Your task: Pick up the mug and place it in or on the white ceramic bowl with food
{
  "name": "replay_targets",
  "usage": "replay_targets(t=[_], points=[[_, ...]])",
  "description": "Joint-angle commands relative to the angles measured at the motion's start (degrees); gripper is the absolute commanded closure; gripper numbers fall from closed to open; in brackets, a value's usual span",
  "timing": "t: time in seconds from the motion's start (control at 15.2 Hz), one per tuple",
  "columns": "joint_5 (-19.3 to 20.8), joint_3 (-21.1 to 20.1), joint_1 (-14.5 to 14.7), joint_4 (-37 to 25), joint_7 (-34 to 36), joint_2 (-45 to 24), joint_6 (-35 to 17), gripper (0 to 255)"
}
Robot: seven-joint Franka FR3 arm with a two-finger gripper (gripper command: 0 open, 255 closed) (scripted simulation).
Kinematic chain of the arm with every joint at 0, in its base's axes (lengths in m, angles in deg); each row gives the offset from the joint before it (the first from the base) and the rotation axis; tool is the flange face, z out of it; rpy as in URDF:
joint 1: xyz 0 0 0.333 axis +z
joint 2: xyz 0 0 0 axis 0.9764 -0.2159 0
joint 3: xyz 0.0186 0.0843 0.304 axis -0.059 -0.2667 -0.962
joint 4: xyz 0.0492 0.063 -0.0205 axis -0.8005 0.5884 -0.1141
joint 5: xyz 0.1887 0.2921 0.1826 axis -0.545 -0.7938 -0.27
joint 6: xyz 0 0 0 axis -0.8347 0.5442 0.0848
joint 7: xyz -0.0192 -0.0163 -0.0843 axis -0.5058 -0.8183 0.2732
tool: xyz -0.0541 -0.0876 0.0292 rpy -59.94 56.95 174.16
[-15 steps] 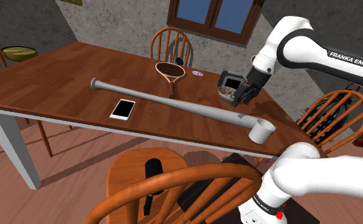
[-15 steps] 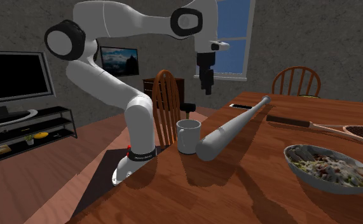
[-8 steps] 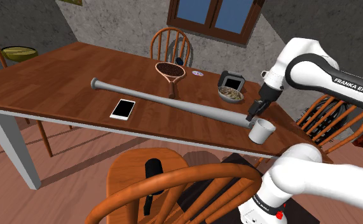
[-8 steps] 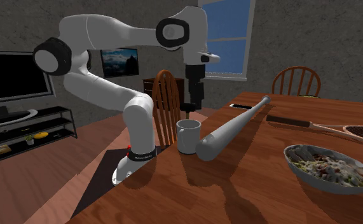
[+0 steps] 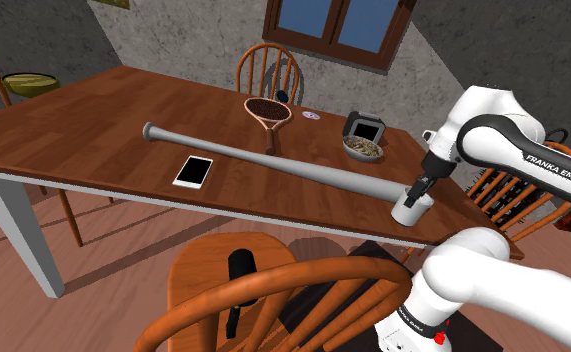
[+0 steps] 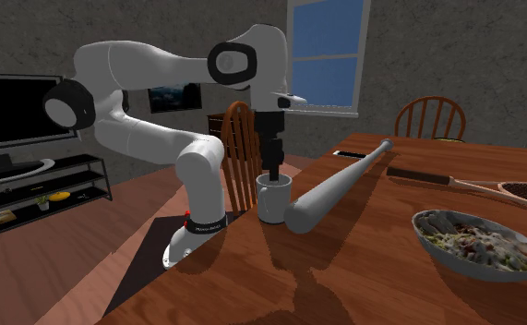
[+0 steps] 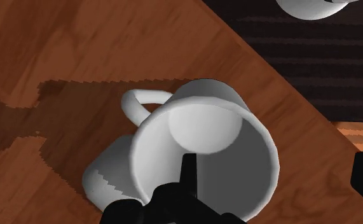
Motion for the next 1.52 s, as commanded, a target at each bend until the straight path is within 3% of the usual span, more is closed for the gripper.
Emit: replay_targets(t=[0.0, 0.79, 0.86, 1.45], points=[[0.9, 0.7, -0.5, 1.7, -0.3, 0.6, -1.1, 0], [2.0, 1.9, -1.2, 4.5, -0.3, 1.0, -3.4, 0], [2.0, 1.9, -1.2, 4.5, -0.3, 1.0, -3.4, 255], [2.0, 1.9, -1.2, 4.5, -0.3, 1.1, -3.4, 255]])
